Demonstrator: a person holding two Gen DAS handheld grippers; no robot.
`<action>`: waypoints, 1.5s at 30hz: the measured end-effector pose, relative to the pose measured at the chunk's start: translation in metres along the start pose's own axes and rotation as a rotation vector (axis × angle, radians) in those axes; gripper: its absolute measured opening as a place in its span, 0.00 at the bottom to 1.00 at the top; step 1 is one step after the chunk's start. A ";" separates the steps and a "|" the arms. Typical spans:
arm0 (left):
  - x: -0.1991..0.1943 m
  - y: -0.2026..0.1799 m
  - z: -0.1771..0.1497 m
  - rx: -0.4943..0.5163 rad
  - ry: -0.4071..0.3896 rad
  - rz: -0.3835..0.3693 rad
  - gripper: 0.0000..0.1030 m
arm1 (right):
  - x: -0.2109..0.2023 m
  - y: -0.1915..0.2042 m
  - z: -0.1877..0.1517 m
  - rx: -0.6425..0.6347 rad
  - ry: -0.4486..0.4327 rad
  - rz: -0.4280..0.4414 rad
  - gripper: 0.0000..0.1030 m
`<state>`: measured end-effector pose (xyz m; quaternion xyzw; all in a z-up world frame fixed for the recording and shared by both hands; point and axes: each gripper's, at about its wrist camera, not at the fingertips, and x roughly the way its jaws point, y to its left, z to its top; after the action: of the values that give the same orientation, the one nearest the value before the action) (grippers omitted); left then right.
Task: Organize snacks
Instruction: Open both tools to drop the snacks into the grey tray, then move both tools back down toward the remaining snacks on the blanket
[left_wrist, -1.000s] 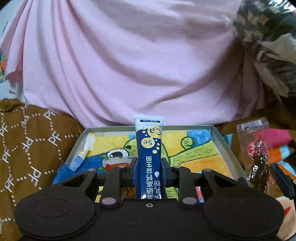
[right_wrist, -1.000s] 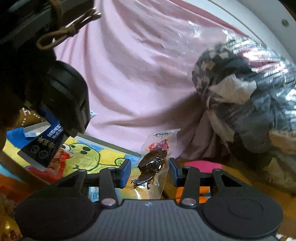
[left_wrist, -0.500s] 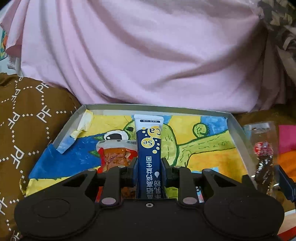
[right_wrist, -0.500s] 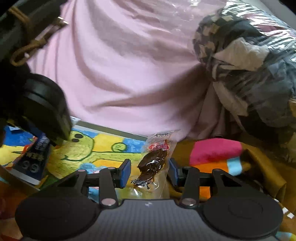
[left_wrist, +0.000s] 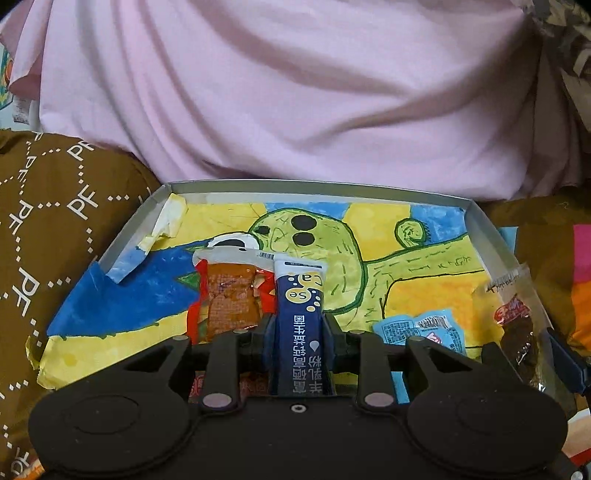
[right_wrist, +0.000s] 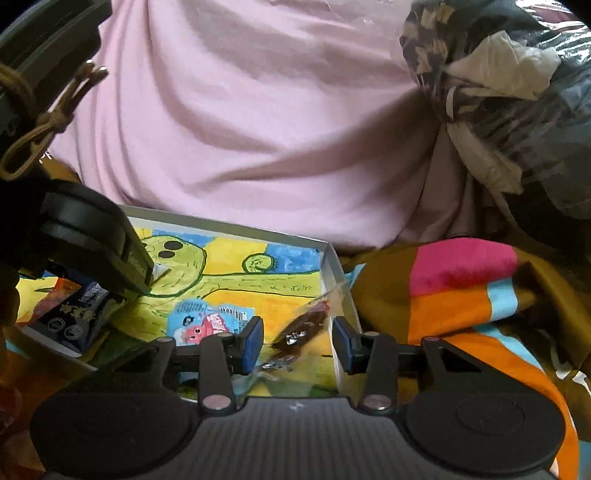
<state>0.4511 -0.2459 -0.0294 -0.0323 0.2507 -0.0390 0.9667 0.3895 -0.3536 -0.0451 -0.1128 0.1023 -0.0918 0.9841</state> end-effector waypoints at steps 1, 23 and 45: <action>0.000 0.000 0.000 0.000 0.003 -0.003 0.30 | 0.001 0.000 0.000 0.001 0.003 0.001 0.45; -0.060 0.025 0.023 -0.050 -0.123 0.026 0.97 | -0.029 -0.012 0.027 0.038 0.010 0.035 0.99; -0.191 0.095 -0.009 -0.044 -0.106 -0.014 0.99 | -0.142 -0.015 0.042 0.161 0.107 0.082 1.00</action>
<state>0.2857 -0.1346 0.0472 -0.0573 0.1995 -0.0388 0.9774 0.2603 -0.3301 0.0239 -0.0238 0.1517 -0.0651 0.9860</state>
